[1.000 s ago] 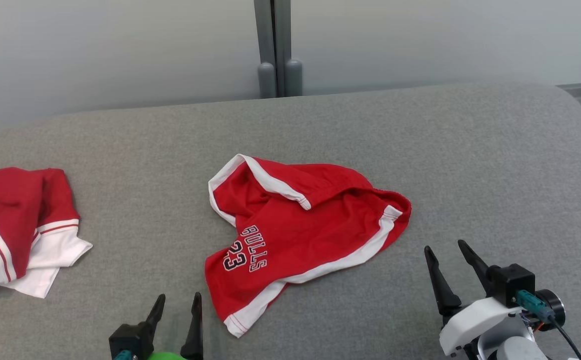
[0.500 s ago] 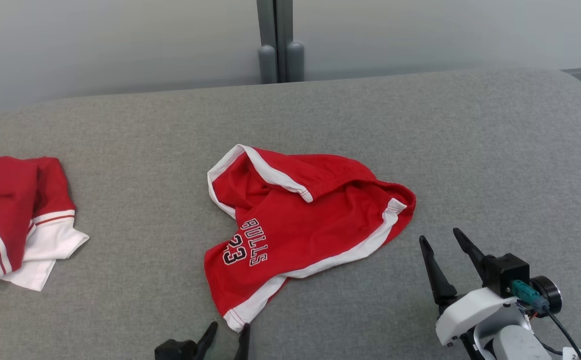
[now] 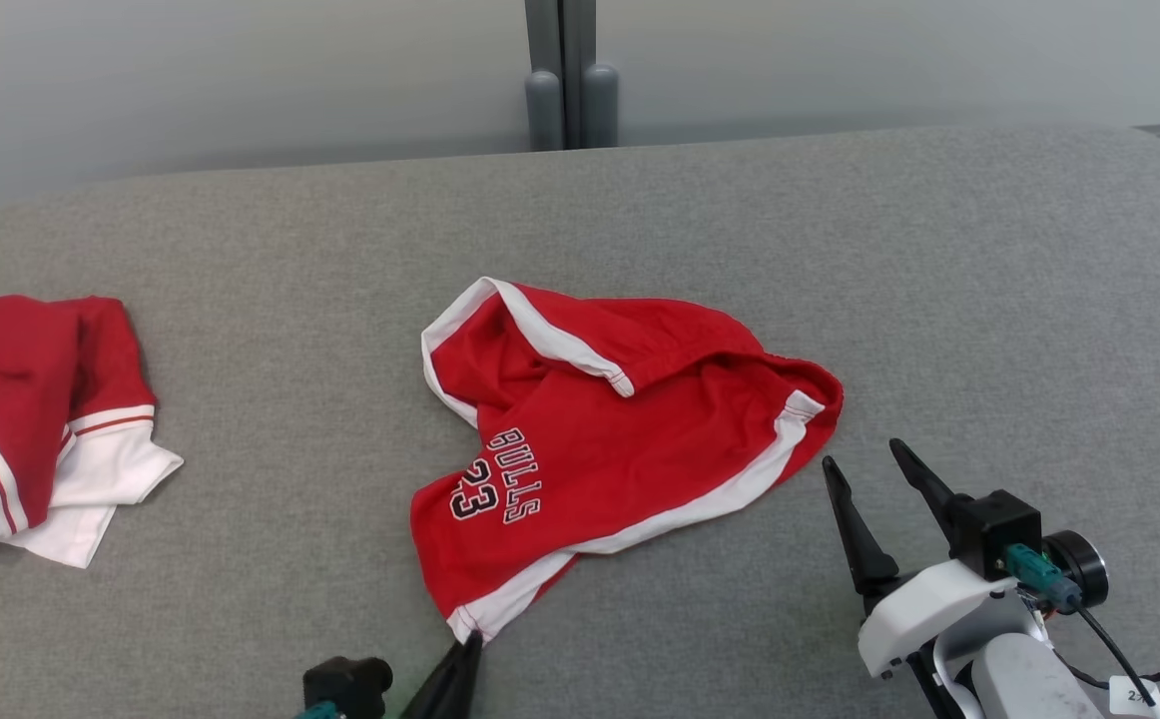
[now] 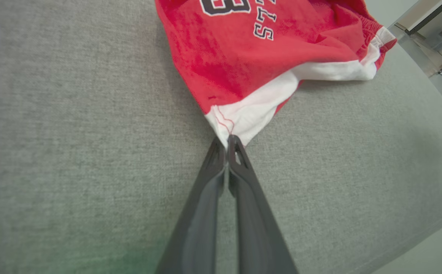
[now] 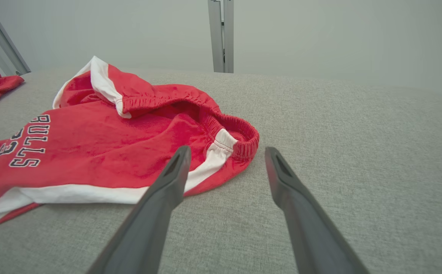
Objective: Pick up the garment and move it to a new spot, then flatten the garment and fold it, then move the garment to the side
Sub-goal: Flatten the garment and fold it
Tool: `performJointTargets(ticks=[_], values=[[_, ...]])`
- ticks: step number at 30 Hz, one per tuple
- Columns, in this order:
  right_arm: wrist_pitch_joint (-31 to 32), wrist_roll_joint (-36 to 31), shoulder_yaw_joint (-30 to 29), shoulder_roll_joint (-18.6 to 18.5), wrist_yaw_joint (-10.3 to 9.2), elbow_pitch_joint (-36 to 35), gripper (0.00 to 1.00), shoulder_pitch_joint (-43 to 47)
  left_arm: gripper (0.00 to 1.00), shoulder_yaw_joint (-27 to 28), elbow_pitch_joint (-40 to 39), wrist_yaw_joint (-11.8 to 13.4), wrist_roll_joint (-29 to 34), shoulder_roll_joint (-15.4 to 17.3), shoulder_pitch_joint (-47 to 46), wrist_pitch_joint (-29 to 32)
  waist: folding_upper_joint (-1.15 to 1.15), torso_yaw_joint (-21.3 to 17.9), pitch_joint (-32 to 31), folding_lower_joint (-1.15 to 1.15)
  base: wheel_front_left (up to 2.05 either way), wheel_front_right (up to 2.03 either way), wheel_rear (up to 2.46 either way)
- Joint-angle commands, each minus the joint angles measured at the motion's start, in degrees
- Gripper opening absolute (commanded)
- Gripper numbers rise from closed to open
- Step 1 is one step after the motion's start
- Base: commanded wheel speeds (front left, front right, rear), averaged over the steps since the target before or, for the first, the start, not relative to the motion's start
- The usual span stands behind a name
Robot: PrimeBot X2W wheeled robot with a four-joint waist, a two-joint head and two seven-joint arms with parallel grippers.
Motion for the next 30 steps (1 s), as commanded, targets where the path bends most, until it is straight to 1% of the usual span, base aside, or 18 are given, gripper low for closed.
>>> performJointTargets(ticks=[1,3,7,15,18,19,21,24,25,27,28,29,30], values=[[-0.1,-0.3,0.1,-0.2,-0.04,0.2,1.00,-0.6,0.00,1.1,-0.1,0.1,0.3,0.7,-1.1,0.0,0.00,0.3,0.0,0.00,0.00,0.00,0.00],[-0.1,-0.5,0.3,-0.2,-0.04,0.4,1.00,-1.0,0.00,4.1,-0.8,0.1,1.4,0.5,-1.3,0.0,0.00,0.7,0.2,0.00,0.00,0.00,0.00],[-0.1,-1.2,1.2,-0.2,-0.04,1.6,1.00,-1.7,0.00,9.5,-1.1,0.1,5.4,-0.1,-0.2,0.0,0.00,1.7,0.4,0.00,0.00,0.00,0.00],[-0.1,-3.0,4.0,-0.2,-0.04,6.4,1.00,-5.1,0.00,16.4,-0.8,0.1,10.3,-1.4,-0.5,0.0,0.00,2.8,2.0,0.00,0.00,0.00,0.00],[-0.1,-3.7,5.2,-0.2,-0.05,8.7,1.00,-7.1,0.00,17.9,-0.8,0.1,11.7,-2.0,-1.1,0.0,0.00,3.0,2.8,0.00,0.00,0.00,0.00],[-0.1,-4.0,5.8,-0.2,-0.04,10.0,0.96,-7.8,0.00,18.1,-0.8,0.1,12.0,-2.2,-1.3,0.0,0.00,3.1,3.1,0.00,0.00,0.00,0.00],[-0.1,-4.7,7.0,-0.2,-0.05,11.9,0.84,-9.5,0.00,18.2,-0.8,0.1,12.5,-2.6,-1.8,0.0,0.00,3.3,3.7,0.00,0.00,0.00,0.00],[-0.1,-5.6,8.5,-0.3,-0.05,14.5,0.60,-11.4,0.00,18.1,-0.8,0.1,12.6,-2.9,-2.1,0.0,0.00,3.5,4.4,0.00,0.00,0.00,0.00],[-0.1,-5.7,8.7,-0.3,-0.05,15.7,0.49,-11.8,0.00,18.0,-0.7,0.1,12.6,-3.0,-2.3,0.0,0.00,3.6,4.6,0.00,0.00,0.00,0.00],[-0.1,-6.1,8.9,-0.2,-0.05,17.8,0.41,-12.6,0.00,17.8,-0.7,0.1,12.6,-3.1,-2.5,0.0,0.00,3.7,4.9,0.00,0.00,0.00,0.00],[-0.1,-6.2,8.8,-0.2,-0.05,18.5,0.31,-13.1,0.00,17.7,-0.6,0.1,12.5,-3.2,-2.6,0.0,0.00,3.8,5.1,0.00,0.00,0.00,0.00],[-0.1,-6.3,8.7,-0.2,-0.05,19.2,0.17,-13.4,0.00,17.5,-0.6,0.1,12.5,-3.2,-2.7,0.0,0.00,3.9,5.2,0.00,0.00,0.00,0.00],[-0.1,-6.4,8.6,-0.2,-0.05,19.6,0.00,-13.6,0.00,17.5,-0.6,0.1,12.4,-3.3,-2.8,0.0,0.00,3.9,5.3,0.00,0.00,0.00,0.00]])
